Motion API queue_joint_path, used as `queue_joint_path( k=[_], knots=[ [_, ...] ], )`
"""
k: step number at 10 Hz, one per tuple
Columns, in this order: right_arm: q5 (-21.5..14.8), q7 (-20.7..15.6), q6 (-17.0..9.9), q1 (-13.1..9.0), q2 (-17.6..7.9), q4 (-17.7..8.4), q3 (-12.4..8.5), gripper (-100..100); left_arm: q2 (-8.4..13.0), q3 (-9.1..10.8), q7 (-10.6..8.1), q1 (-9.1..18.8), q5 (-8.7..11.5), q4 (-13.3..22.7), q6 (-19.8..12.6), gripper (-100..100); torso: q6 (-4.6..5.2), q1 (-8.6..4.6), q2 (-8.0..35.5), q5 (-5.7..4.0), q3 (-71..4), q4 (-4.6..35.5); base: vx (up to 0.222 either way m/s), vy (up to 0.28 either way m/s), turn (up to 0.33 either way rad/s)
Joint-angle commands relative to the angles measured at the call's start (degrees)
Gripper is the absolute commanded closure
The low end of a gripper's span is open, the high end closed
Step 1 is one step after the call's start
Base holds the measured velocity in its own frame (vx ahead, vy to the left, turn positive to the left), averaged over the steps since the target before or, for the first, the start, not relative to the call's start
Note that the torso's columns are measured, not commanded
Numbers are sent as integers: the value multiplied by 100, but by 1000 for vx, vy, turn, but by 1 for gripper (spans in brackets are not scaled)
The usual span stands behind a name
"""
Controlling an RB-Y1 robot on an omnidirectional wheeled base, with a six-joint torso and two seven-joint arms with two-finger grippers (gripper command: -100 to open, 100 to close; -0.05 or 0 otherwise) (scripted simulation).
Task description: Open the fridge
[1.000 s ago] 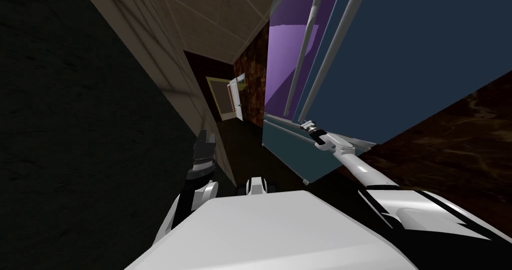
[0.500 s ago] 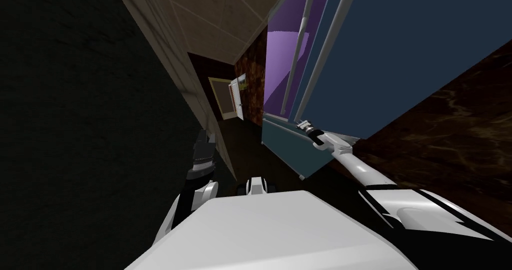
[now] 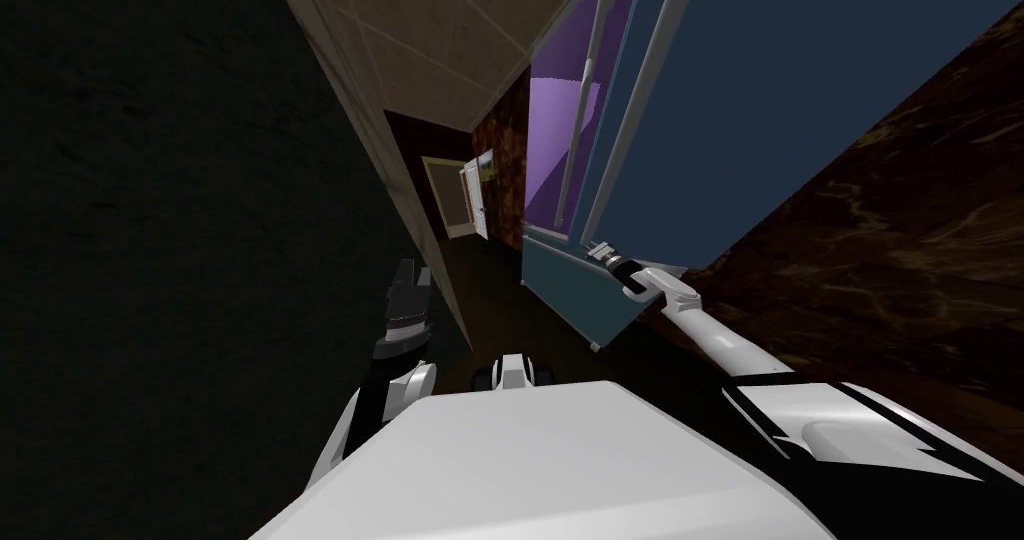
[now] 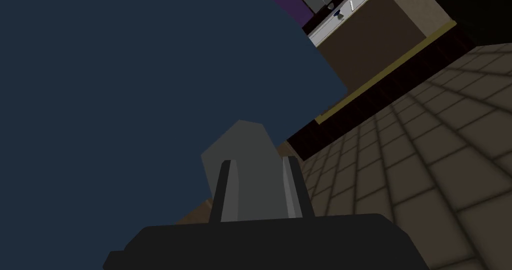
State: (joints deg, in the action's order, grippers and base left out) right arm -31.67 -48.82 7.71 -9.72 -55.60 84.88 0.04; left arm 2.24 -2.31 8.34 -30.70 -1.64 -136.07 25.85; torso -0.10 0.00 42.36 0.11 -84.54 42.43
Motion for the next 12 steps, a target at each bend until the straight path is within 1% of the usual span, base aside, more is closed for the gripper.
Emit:
queue_joint_path(
  k=[1,4,7,8,9,11,12],
  knots=[
    [52,49,260,-29,-42,201,121,100,0,0,0,0,0,0,0,0,14,-10,5,-3,3,3,-155,-155,52],
    [120,105,569,1,-88,499,272,100,0,0,0,-1,0,0,0,0,22,9,25,0,18,9,-154,-133,35],
    [188,162,877,31,-134,796,424,100,0,0,0,0,0,0,0,0,22,5,38,-3,26,11,-208,-146,41],
    [156,133,802,-23,-92,660,443,100,0,0,0,0,0,0,0,0,14,20,30,3,22,11,-94,-48,12],
    [199,155,1039,30,-114,900,580,100,-1,-1,0,-1,0,0,0,0,14,35,-17,13,-9,10,-90,-174,12],
    [244,172,1238,53,-144,1120,672,100,1,1,0,-1,0,0,0,0,-3,-13,-3,-5,-4,3,-143,-233,76],
    [266,180,1337,64,-159,1230,718,100,1,1,0,-1,0,0,0,0,15,-3,15,-2,8,10,-140,-212,45]
  ],
)
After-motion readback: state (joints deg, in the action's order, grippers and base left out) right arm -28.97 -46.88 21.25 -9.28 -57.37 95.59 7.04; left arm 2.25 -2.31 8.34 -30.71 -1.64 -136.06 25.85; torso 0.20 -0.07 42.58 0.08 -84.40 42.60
